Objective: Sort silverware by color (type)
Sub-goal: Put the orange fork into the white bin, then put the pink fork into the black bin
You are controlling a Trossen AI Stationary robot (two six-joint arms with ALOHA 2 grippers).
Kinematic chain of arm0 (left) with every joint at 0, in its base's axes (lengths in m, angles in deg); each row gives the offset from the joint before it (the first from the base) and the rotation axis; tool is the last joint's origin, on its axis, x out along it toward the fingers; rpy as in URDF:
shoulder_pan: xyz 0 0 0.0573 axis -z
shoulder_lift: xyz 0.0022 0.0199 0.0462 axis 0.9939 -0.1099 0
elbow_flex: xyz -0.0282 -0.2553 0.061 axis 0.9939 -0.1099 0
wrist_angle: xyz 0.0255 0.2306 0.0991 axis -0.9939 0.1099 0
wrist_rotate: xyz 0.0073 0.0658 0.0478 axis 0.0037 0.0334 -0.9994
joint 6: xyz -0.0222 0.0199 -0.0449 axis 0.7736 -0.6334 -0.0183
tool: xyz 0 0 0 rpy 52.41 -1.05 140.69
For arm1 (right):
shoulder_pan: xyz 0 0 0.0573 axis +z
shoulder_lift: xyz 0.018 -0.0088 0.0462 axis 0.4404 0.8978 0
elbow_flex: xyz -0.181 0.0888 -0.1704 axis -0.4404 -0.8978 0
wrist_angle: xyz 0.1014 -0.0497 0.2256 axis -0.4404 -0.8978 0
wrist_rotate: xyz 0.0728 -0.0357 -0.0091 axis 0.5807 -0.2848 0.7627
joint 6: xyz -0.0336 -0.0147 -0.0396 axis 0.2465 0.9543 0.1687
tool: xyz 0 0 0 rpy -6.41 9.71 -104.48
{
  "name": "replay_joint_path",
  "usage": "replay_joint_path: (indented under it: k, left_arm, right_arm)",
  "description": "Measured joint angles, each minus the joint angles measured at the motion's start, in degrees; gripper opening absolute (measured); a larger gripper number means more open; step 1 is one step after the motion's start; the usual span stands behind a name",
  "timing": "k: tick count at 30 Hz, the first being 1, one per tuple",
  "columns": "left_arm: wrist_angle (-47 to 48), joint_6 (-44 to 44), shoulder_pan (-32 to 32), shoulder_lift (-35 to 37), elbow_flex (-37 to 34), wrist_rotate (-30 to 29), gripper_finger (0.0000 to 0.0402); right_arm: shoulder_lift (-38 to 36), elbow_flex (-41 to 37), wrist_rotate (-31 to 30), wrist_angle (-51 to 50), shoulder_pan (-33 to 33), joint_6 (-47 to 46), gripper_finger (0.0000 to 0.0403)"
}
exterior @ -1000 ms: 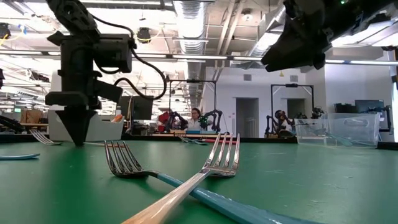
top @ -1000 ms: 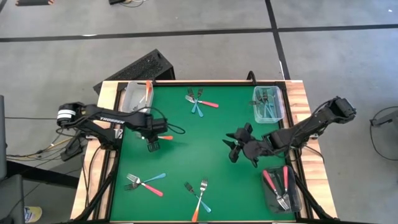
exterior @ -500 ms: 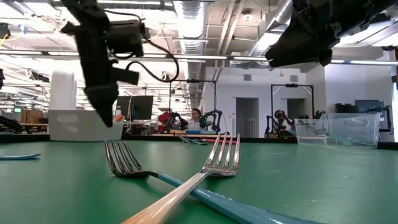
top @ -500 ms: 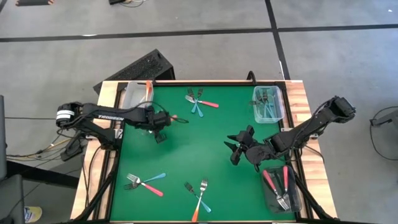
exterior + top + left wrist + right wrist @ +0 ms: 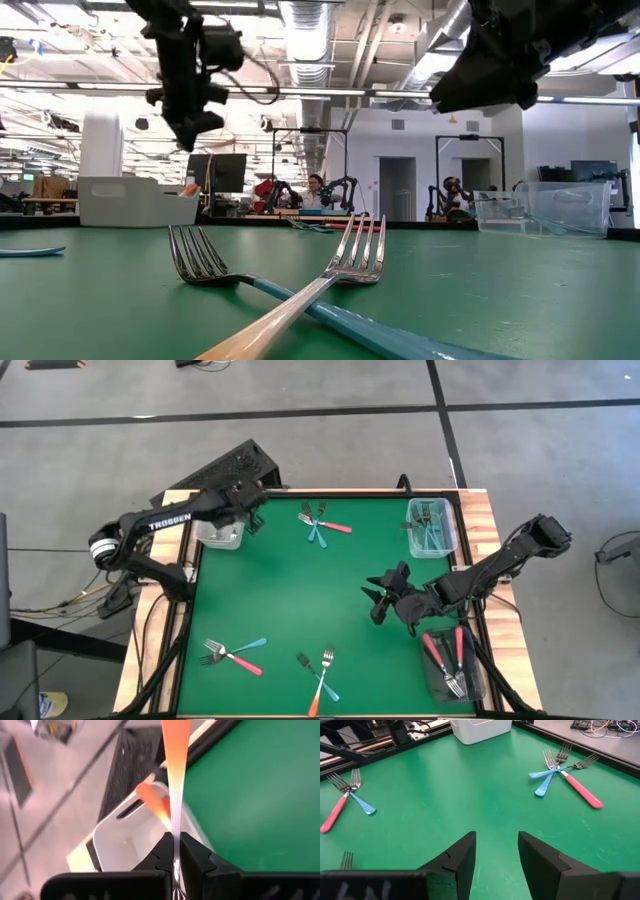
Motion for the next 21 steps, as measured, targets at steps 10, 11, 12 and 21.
replay_joint_path:
  k: [10,11,12,21]
  left_arm:
    - [-3.0,0.4,-10.3,-0.1,-6.1,8.7,0.0074]
    - [-3.3,0.6,-10.4,-0.1,-6.4,8.2,0.0086]
    - [-3.4,0.7,-10.5,-0.1,-6.6,7.5,0.0098]
    - [-7.9,-5.3,-7.0,0.0,-6.7,20.2,0.0168]
  right_arm:
    - [2.4,-0.1,-1.5,-1.0,1.3,-2.1,0.0171]
    - [2.7,-0.1,-1.5,-0.6,1.4,-2.5,0.0171]
    - [2.9,0.0,-1.5,-0.4,1.5,-2.8,0.0171]
    - [2.9,0.0,-2.9,1.6,-2.1,-0.7,0.0171]
